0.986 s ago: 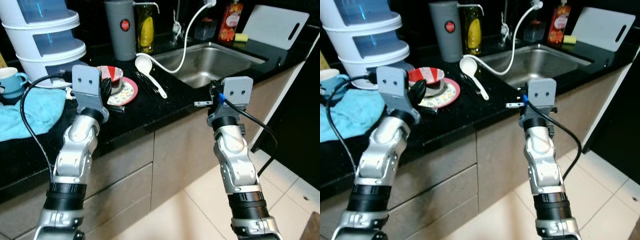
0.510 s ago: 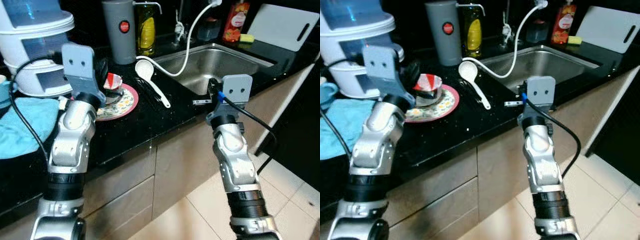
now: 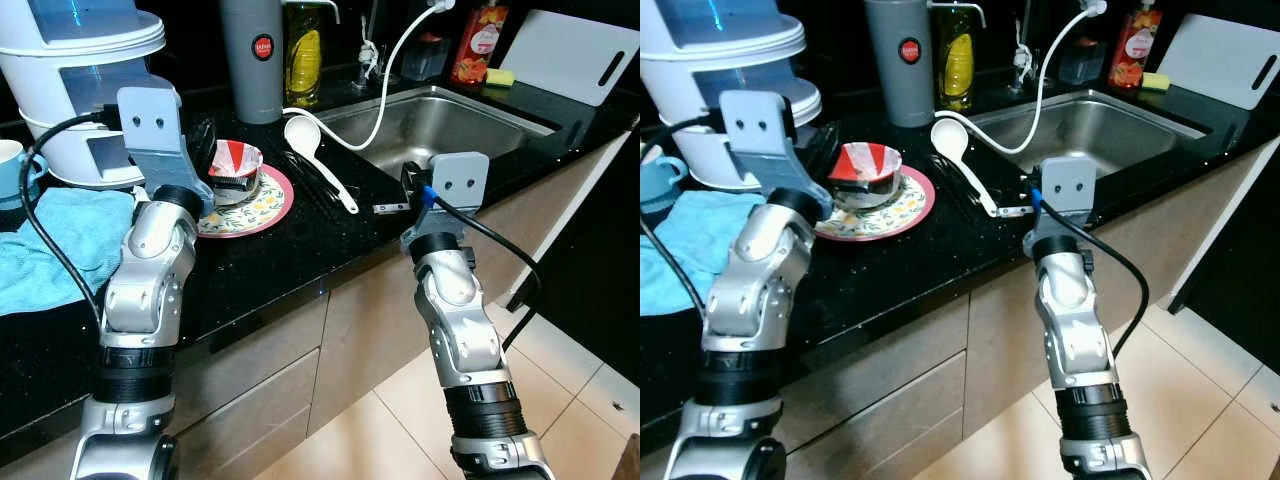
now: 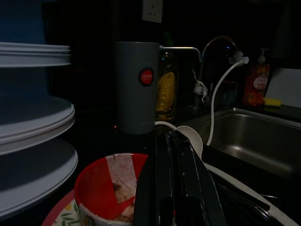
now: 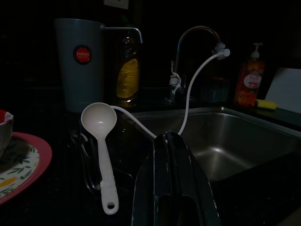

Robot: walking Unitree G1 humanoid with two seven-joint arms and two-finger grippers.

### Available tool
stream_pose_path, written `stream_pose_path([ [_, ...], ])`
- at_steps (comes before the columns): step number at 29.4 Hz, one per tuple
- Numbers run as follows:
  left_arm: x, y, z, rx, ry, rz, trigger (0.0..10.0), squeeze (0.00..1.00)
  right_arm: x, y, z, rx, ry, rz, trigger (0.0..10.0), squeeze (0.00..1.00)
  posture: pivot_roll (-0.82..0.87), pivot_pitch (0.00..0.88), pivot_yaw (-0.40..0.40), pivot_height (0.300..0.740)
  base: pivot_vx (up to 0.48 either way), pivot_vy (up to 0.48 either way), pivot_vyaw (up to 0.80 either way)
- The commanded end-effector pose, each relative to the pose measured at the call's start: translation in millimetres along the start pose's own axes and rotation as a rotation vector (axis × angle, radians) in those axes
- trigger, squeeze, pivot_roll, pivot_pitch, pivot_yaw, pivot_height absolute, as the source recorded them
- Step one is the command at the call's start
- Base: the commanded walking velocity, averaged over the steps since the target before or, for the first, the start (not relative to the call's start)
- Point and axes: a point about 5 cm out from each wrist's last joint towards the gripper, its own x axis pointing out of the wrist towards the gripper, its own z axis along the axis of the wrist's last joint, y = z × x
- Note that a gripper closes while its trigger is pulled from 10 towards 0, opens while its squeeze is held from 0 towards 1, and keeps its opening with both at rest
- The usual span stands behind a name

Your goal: Kitchen organization

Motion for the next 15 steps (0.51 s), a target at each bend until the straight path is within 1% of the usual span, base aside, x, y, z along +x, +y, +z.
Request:
stream_pose_path([
  [1,0.1,-0.9,3.0,-0.004,-0.004,-0.001,10.0,0.00,-1.7,-0.9,-3.2,0.015,0.021,-0.010,10.0,0.00,-0.03,0.079,0.009,0.740,0.000,0.000,0.00],
  [5,-0.5,-2.0,2.3,0.008,0.000,-0.009,10.0,0.00,-0.8,-1.7,-3.9,-0.007,0.028,-0.006,10.0,0.00,-0.03,0.079,0.009,0.740,0.000,0.000,0.00],
  [8,-0.9,-2.8,2.0,0.012,0.002,-0.013,10.0,0.00,-0.8,-2.6,-4.1,-0.004,0.030,-0.012,10.0,0.00,-0.03,0.079,0.009,0.740,0.000,0.000,0.00],
  [11,-1.5,-3.8,1.9,0.014,0.002,-0.017,10.0,0.00,-0.8,-4.5,-4.2,0.008,0.031,-0.023,10.0,0.00,-0.03,0.079,0.009,0.740,0.000,0.000,-0.52],
  [15,-1.2,-5.8,4.2,0.030,-0.005,-0.027,10.0,0.00,-0.6,-8.6,-3.9,0.011,0.034,-0.046,10.0,0.00,-0.03,0.079,0.008,0.740,0.000,0.000,0.80],
])
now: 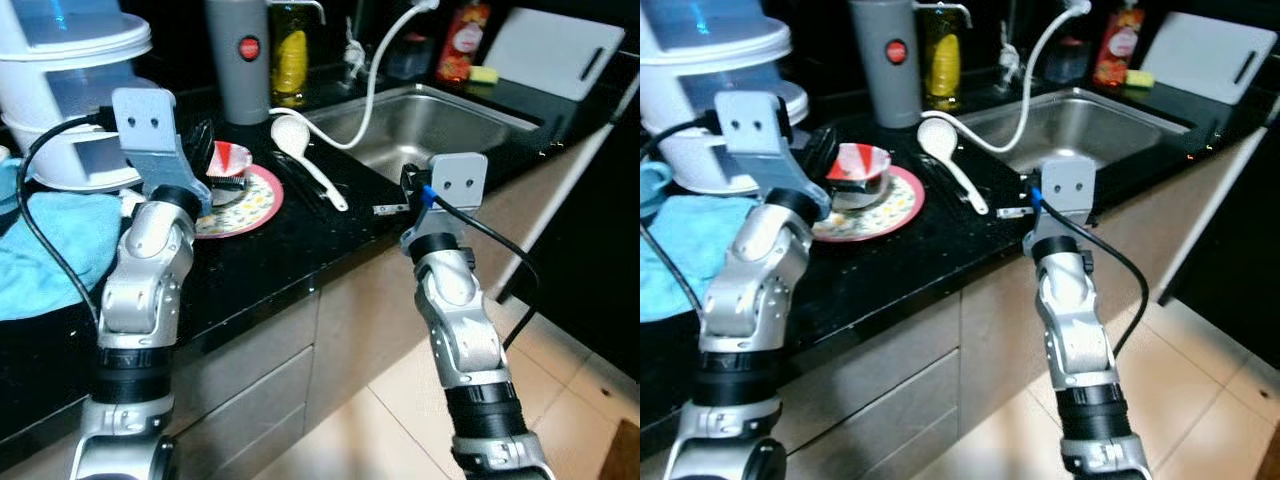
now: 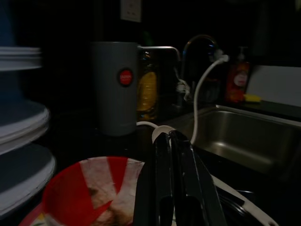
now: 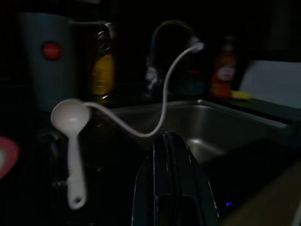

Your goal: Kitchen organization

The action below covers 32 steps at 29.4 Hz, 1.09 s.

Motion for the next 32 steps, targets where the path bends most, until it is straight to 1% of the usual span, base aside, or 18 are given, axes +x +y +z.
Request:
stream_pose_path([
  [1,-1.4,1.9,4.1,0.024,-0.012,0.005,10.0,0.00,-0.4,2.7,-1.0,0.013,0.011,0.005,10.0,0.00,-0.03,0.079,0.008,0.740,0.000,0.000,0.80],
  [3,-1.1,0.8,6.6,0.040,-0.022,0.004,10.0,0.00,-0.4,2.0,-0.6,0.015,0.011,0.001,10.0,0.00,-0.03,0.081,0.009,0.740,0.000,0.000,0.80],
  [10,-0.5,1.1,8.2,0.056,-0.025,0.006,10.0,0.00,0.0,2.1,0.1,0.018,0.009,0.002,10.0,0.00,-0.03,0.082,0.010,0.740,0.000,0.000,0.76],
  [19,-1.3,2.1,5.9,0.055,-0.014,0.013,10.0,0.00,-0.5,3.9,-0.6,0.026,0.013,0.013,10.0,0.00,-0.03,0.083,0.011,0.740,0.000,0.000,0.00],
  [32,-1.6,2.0,5.8,0.056,-0.014,0.016,10.0,0.00,-0.3,4.7,-0.8,0.008,0.014,0.022,10.0,0.00,-0.03,0.083,0.009,0.740,0.000,0.000,0.00],
])
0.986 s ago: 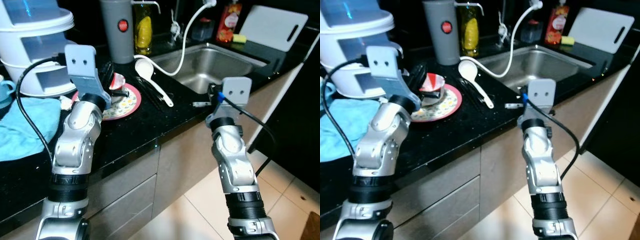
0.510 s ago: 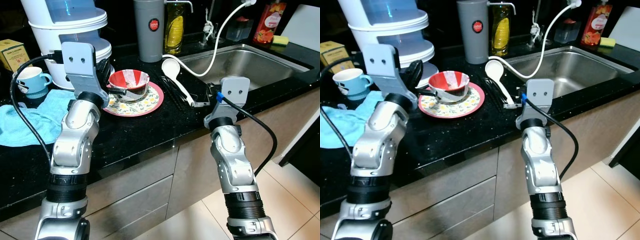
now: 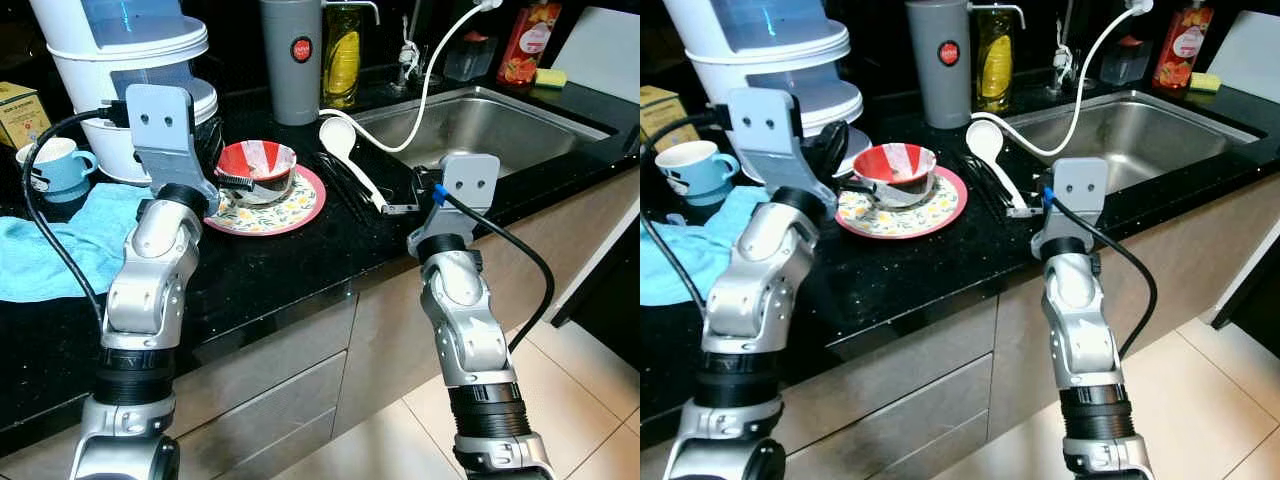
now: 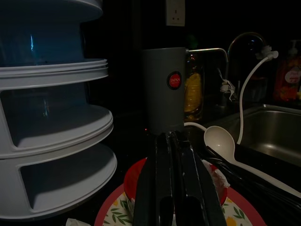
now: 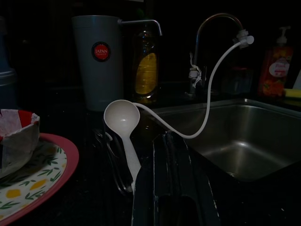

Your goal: Kitchen organization

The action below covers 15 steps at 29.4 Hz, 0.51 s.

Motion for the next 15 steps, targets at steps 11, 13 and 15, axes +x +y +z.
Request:
stream_pose_path([
  [11,-1.0,0.8,0.5,0.016,0.004,-0.001,10.0,0.00,-0.4,0.7,-0.2,-0.014,0.004,0.002,10.0,0.00,-0.03,0.083,0.009,0.740,0.000,0.000,0.31],
  [13,-1.1,0.7,0.5,0.015,0.004,-0.001,10.0,0.00,-0.3,0.4,-0.2,-0.015,0.005,0.002,10.0,0.00,-0.03,0.084,0.010,0.740,0.000,0.000,0.79],
  [15,-1.2,0.6,0.4,0.015,0.004,-0.002,10.0,0.00,-0.4,0.3,-0.5,-0.012,0.007,0.002,10.0,0.00,-0.03,0.084,0.010,0.740,0.000,0.000,0.79],
])
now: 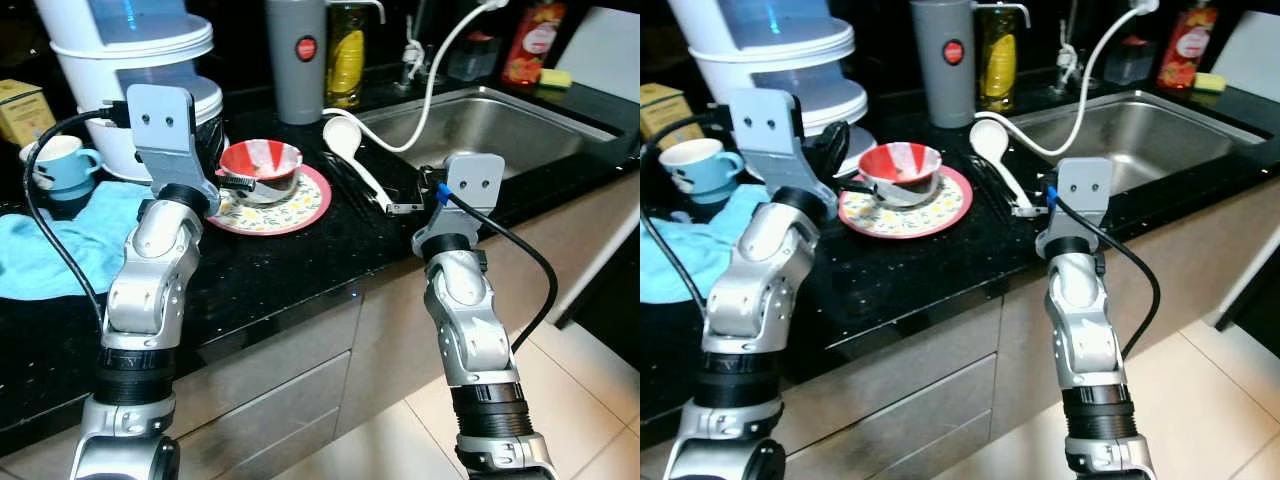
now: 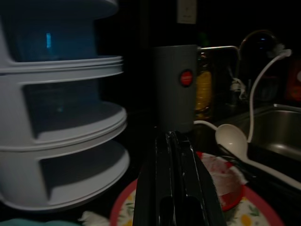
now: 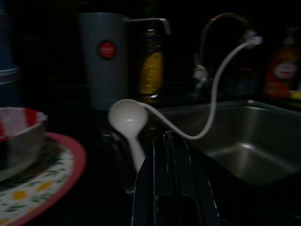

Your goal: Kitchen organization

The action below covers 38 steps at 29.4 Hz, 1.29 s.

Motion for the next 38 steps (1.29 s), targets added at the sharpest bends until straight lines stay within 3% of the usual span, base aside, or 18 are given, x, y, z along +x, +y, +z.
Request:
stream_pose_path([
  [1,-1.2,1.0,0.6,0.014,0.003,-0.001,10.0,0.00,-0.6,2.4,-0.7,0.005,0.008,0.009,10.0,0.00,-0.03,0.084,0.010,0.740,0.000,0.000,0.79],
  [20,-1.0,1.2,0.4,0.014,0.004,-0.003,10.0,0.00,-0.6,2.4,-0.8,0.005,0.008,0.007,10.0,0.00,-0.03,0.084,0.010,0.740,0.000,0.000,0.75],
  [38,-0.7,1.6,-1.6,0.019,0.010,-0.006,10.0,0.00,-1.4,4.6,-0.8,0.033,0.008,0.013,10.0,0.00,-0.03,0.081,0.013,0.740,0.000,0.000,0.00],
])
